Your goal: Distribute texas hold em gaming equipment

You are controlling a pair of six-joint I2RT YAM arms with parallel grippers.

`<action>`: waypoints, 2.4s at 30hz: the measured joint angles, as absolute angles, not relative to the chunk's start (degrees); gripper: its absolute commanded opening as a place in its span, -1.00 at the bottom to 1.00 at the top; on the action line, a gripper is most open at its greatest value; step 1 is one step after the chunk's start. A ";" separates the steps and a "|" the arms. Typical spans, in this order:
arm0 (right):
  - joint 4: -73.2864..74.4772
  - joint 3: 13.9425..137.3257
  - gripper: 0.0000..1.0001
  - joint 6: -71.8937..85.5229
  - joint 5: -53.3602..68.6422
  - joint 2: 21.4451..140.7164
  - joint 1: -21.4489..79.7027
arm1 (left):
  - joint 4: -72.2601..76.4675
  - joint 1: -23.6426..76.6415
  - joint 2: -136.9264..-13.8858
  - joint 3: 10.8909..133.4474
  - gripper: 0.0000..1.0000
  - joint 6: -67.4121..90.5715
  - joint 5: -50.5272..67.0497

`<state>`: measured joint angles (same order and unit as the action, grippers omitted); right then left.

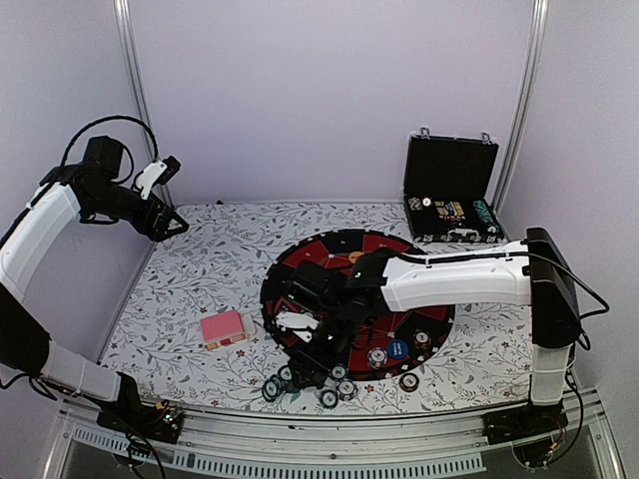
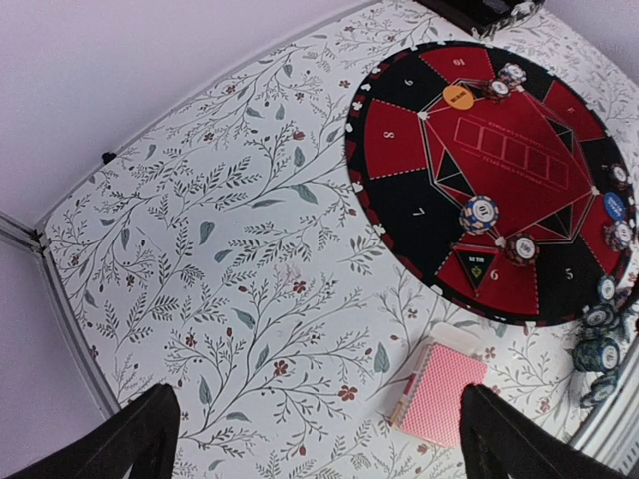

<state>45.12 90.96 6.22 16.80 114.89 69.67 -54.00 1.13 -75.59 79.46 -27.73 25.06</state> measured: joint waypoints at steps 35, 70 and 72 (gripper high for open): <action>45.06 98.35 0.05 0.27 8.82 123.44 73.23 | -53.93 1.13 -75.59 78.96 0.99 -28.32 24.77; 44.60 102.94 -0.85 -0.84 6.31 123.02 66.57 | -53.93 1.13 -75.59 78.96 0.99 -28.91 24.12; 44.49 104.20 -0.86 -0.84 6.33 123.39 65.89 | -53.93 1.13 -75.59 78.96 0.99 -28.91 24.10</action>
